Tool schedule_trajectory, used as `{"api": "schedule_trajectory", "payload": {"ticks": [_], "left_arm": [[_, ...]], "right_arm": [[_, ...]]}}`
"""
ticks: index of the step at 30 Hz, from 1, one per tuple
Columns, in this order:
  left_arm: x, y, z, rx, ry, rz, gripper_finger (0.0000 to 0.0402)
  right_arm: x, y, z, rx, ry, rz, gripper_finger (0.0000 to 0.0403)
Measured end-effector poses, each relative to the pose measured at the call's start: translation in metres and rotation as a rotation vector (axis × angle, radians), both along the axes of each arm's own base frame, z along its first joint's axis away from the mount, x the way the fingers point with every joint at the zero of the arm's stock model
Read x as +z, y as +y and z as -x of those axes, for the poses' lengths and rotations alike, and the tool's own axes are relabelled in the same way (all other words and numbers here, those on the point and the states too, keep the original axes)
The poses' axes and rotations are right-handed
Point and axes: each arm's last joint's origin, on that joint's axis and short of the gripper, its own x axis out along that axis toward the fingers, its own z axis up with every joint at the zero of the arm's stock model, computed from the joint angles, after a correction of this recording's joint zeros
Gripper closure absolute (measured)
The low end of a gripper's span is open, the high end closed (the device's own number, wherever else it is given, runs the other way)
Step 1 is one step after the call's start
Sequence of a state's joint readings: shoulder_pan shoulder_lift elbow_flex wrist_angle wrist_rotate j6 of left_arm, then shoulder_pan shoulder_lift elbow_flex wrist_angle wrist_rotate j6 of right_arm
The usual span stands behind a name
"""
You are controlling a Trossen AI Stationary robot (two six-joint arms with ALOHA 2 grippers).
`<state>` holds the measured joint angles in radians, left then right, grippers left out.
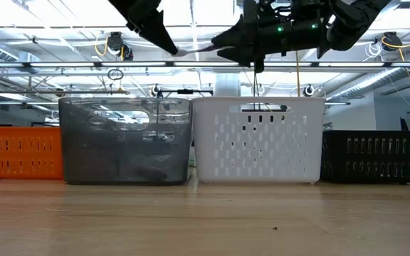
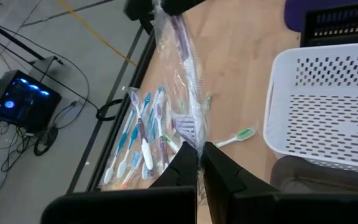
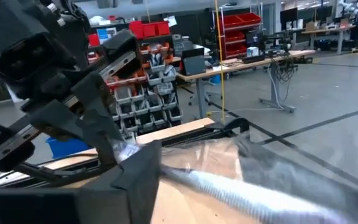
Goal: Pick & Place Toothbrushes
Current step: Put the purple toothbrush into the left black bin
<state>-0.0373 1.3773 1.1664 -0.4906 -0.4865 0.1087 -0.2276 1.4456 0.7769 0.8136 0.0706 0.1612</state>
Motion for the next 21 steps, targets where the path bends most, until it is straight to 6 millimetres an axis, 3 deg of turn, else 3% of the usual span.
{"api": "schedule_trajectory", "payload": {"ticks": [3, 7, 21], "left_arm": [[0.000, -0.001, 0.000, 0.016, -0.006, -0.009, 0.0401], [0.000, 0.000, 0.000, 0.032, -0.009, 0.000, 0.0393], [0.006, 0.001, 0.010, 0.023, 0.005, -0.003, 0.0376]], "right_arm": [[0.001, 0.001, 0.000, 0.038, -0.005, 0.002, 0.0260], [0.002, 0.004, -0.001, 0.118, -0.018, 0.024, 0.0366], [0.003, 0.004, -0.001, 0.148, -0.024, 0.034, 0.0372]]}}
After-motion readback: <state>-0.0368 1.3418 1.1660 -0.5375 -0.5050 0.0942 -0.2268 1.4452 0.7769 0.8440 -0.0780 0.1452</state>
